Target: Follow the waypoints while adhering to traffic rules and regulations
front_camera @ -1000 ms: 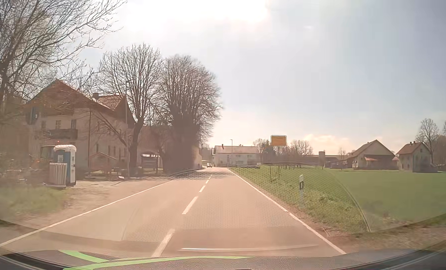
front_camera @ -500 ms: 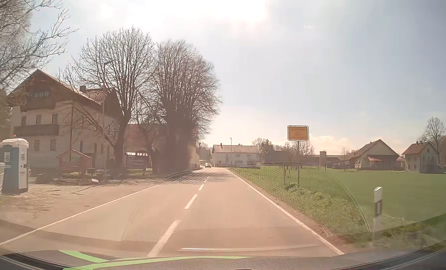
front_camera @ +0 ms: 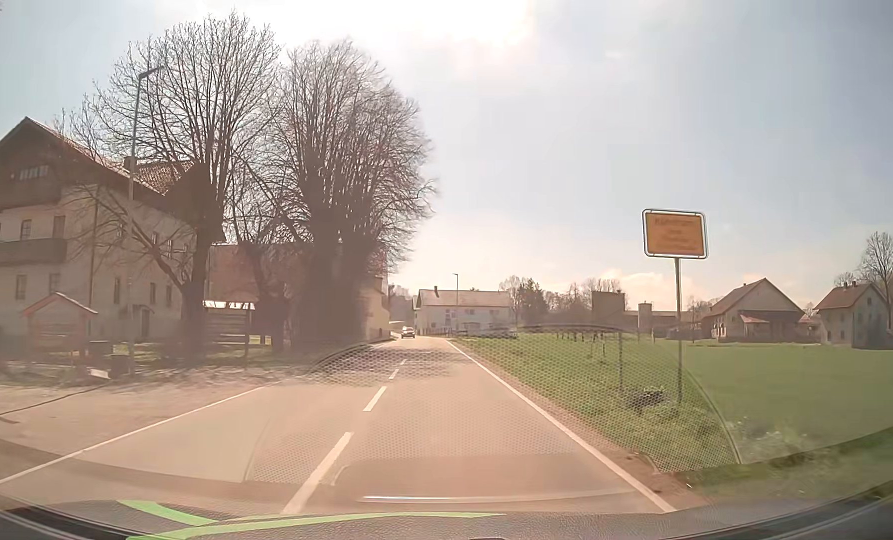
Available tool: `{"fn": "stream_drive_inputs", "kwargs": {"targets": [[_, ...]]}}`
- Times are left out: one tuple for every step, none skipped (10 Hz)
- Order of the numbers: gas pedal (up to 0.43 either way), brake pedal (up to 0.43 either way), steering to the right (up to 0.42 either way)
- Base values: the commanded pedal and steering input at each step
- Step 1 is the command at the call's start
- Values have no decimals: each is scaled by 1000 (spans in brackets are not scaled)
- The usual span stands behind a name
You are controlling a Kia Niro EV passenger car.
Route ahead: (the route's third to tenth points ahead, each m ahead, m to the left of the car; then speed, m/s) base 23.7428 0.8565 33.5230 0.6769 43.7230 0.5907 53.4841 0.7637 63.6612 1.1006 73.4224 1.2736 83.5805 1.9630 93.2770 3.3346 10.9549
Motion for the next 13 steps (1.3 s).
{"fn": "stream_drive_inputs", "kwargs": {"targets": [[260, 0, 9], [260, 0, 6], [260, 0, 4], [260, 0, 3], [260, 0, 1], [268, 0, 0], [280, 0, 0], [280, 0, 0], [280, 0, -1], [280, 0, -2], [268, 0, -3], [189, 0, -4], [169, 0, -4]]}}
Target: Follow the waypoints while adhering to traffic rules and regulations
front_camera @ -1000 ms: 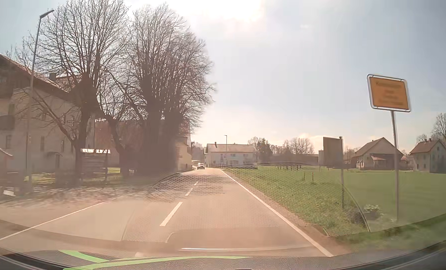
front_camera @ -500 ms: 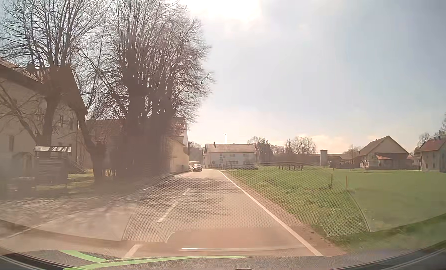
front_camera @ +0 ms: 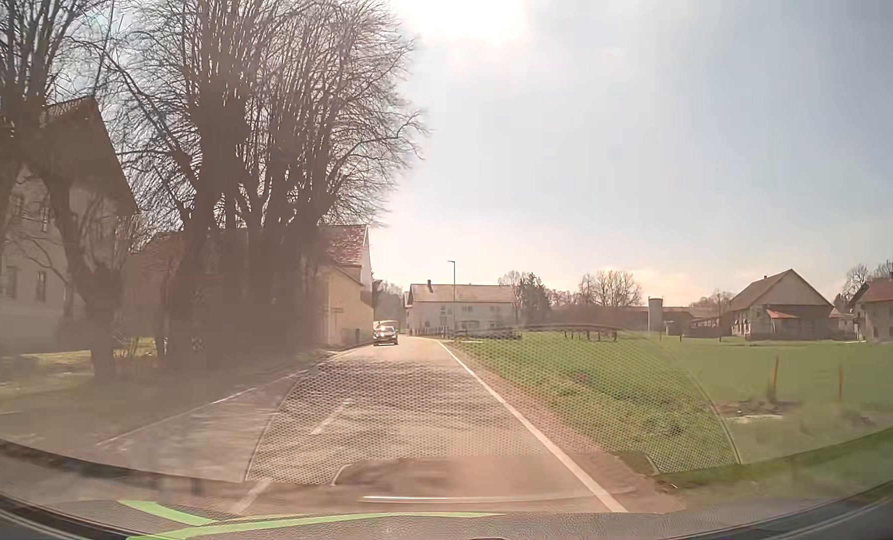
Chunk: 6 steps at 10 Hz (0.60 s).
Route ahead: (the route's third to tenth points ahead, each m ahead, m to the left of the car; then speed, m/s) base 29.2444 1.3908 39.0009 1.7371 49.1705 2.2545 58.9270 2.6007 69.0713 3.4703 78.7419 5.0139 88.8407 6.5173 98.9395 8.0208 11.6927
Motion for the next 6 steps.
{"fn": "stream_drive_inputs", "kwargs": {"targets": [[8, 0, -4], [0, 0, -4], [0, 0, -4], [0, 0, -4], [0, 0, -4], [0, 0, -4]]}}
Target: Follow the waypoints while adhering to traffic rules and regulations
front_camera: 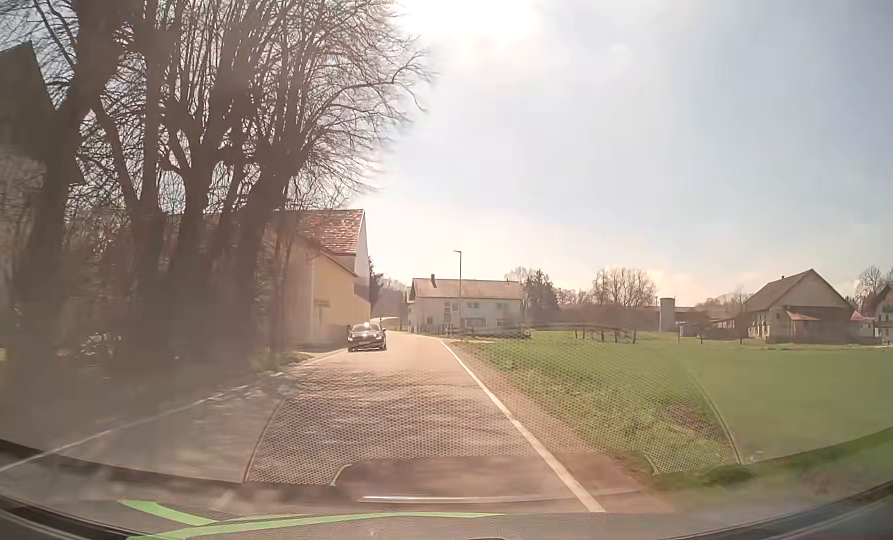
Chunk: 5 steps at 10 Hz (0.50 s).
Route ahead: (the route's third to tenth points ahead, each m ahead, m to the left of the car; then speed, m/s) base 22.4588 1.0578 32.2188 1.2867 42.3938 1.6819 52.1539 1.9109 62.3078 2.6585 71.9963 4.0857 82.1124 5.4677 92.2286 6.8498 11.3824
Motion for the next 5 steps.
{"fn": "stream_drive_inputs", "kwargs": {"targets": [[47, 0, -4], [79, 0, -4], [110, 0, -5], [138, 0, -4], [138, 0, -4]]}}
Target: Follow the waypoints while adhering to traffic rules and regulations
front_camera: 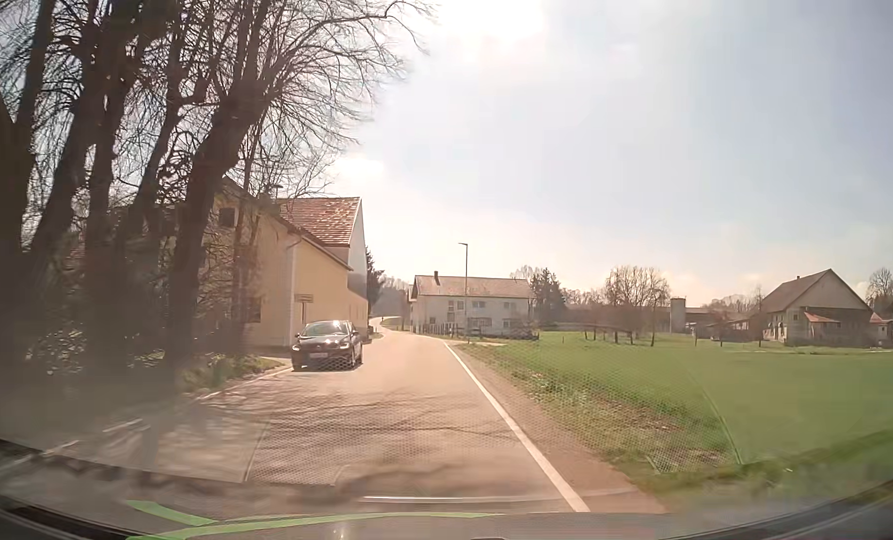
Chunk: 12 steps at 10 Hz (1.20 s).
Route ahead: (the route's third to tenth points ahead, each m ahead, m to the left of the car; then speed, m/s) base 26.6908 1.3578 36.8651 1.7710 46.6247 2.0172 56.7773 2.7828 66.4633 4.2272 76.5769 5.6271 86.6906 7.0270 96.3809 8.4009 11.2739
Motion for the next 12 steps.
{"fn": "stream_drive_inputs", "kwargs": {"targets": [[138, 0, -6], [138, 0, -6], [138, 0, -6], [138, 0, -6], [138, 0, -6], [138, 0, -6], [138, 0, -6], [138, 0, -6], [138, 0, -6], [150, 0, -6], [150, 0, -6], [150, 0, -6]]}}
